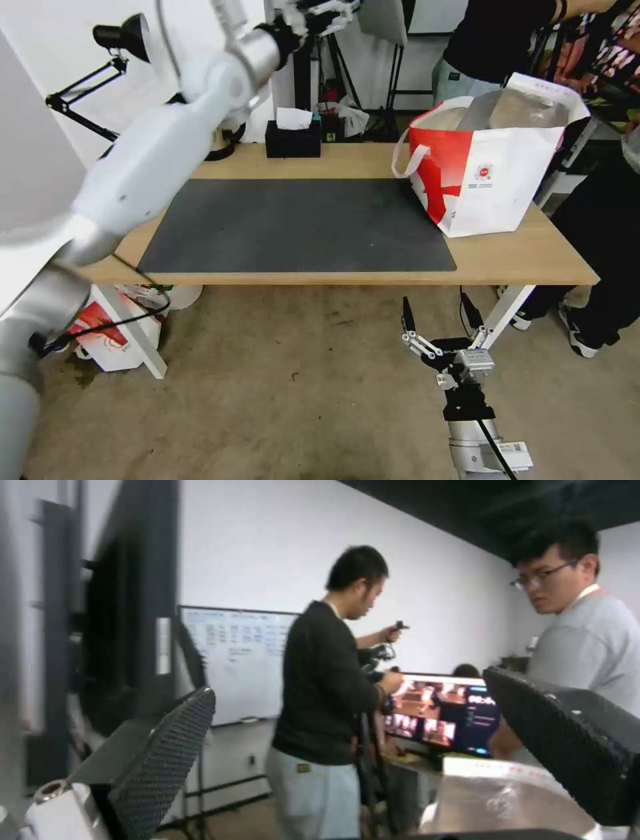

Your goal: Pick up the trash from the table and place it into the takeout bag.

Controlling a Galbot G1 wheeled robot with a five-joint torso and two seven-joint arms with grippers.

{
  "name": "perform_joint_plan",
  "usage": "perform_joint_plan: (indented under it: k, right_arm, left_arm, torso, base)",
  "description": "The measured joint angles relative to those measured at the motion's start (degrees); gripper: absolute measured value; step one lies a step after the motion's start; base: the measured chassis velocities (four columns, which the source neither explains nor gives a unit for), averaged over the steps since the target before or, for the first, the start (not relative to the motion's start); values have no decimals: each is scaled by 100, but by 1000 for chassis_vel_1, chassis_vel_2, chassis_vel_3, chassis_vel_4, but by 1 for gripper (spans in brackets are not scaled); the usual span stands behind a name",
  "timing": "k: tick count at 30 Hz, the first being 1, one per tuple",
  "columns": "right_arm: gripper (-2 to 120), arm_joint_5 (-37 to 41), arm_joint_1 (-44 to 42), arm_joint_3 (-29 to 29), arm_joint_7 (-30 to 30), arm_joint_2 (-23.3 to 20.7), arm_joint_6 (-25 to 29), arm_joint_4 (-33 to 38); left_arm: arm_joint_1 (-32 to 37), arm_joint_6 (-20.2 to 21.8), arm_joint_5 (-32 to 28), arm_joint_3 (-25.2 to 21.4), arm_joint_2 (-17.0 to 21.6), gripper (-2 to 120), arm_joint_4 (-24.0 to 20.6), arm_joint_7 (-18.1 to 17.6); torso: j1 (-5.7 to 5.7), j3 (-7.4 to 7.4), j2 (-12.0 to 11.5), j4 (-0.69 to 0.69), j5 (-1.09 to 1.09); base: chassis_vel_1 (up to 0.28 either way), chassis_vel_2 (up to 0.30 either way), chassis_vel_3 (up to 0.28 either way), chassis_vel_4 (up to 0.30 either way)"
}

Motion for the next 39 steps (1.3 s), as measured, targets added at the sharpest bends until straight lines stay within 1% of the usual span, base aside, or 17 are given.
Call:
perform_joint_plan:
  k: [2,6,7,8,9,10,12,13,14,16,18,21,22,23,26,31,39]
  right_arm:
    - [100,0,-1,-1,0,1,0,0]
    - [100,0,-1,-1,0,0,0,0]
    - [100,0,-1,0,0,0,0,0]
    - [100,0,0,0,0,1,0,0]
    - [100,0,0,0,0,0,0,0]
    - [100,0,0,0,0,0,0,0]
    - [100,0,-2,1,0,1,0,0]
    - [100,0,-1,-1,0,1,0,0]
    - [100,0,-1,-1,0,1,0,0]
    - [100,0,-1,1,0,0,0,0]
    - [100,0,-1,-1,0,1,0,0]
    - [100,0,-1,1,0,0,0,0]
    - [100,0,-1,0,0,1,0,0]
    - [100,0,-1,0,0,1,0,0]
    - [100,0,-1,0,0,-1,0,0]
    - [100,0,-1,1,0,0,0,0]
    - [100,0,-1,0,0,0,0,0]
  left_arm:
    - [527,-171,285,-300,360,100,-437,-16]
    - [1112,-365,585,-613,623,100,-814,-58]
    - [1469,-446,699,-903,737,100,-1073,-148]
    - [2017,-558,872,-1386,863,100,-1492,-268]
    - [2500,-657,1147,-1673,931,100,-1754,-308]
    - [2500,-657,1147,-1673,931,100,-1754,-308]
    - [3185,-856,1663,-2042,983,100,-2077,-348]
    - [3720,-989,1942,-2327,962,100,-2314,-410]
    - [3720,-989,1942,-2327,962,100,-2314,-410]
    - [4436,-1058,2175,-2772,838,100,-2643,-518]
    - [5126,-1138,2440,-3220,678,100,-2924,-560]
    - [5591,-1266,2702,-3468,551,100,-3059,-566]
    - [5951,-1362,2904,-3734,400,100,-3213,-567]
    - [5951,-1362,2904,-3734,400,100,-3213,-567]
    - [6518,-1493,3241,-4128,24,100,-3529,-611]
    - [7156,-1777,3727,-4332,-398,100,-3699,-602]
    - [7884,-2009,4049,-4487,-923,100,-3893,-516]
  torso:
    - [0,-1,0,-1,2]
    - [0,0,0,1,-1]
    - [1,1,0,-1,-5]
    - [1,-1,1,-3,8]
    - [-1,-1,0,1,7]
    - [-1,-1,0,1,7]
    - [0,0,0,0,-4]
    - [-1,-1,1,0,6]
    - [-1,-1,1,0,6]
    - [0,0,0,-2,-1]
    - [-1,-1,1,-1,6]
    - [-1,0,0,0,-1]
    - [-1,-1,0,-2,4]
    - [-1,-1,0,-2,4]
    - [0,-1,0,-3,4]
    - [0,-1,0,-1,3]
    - [-1,0,0,-1,3]
  base:
    - [0,0,0,0]
    - [0,0,0,0]
    - [0,0,0,0]
    - [0,0,0,0]
    - [0,0,0,0]
    - [0,0,0,0]
    - [0,0,0,0]
    - [0,0,0,0]
    - [0,0,0,0]
    - [0,0,0,0]
    - [0,0,0,0]
    - [0,0,0,0]
    - [0,0,0,0]
    - [0,0,0,0]
    - [0,0,0,0]
    - [0,0,0,0]
    - [0,0,0,0]
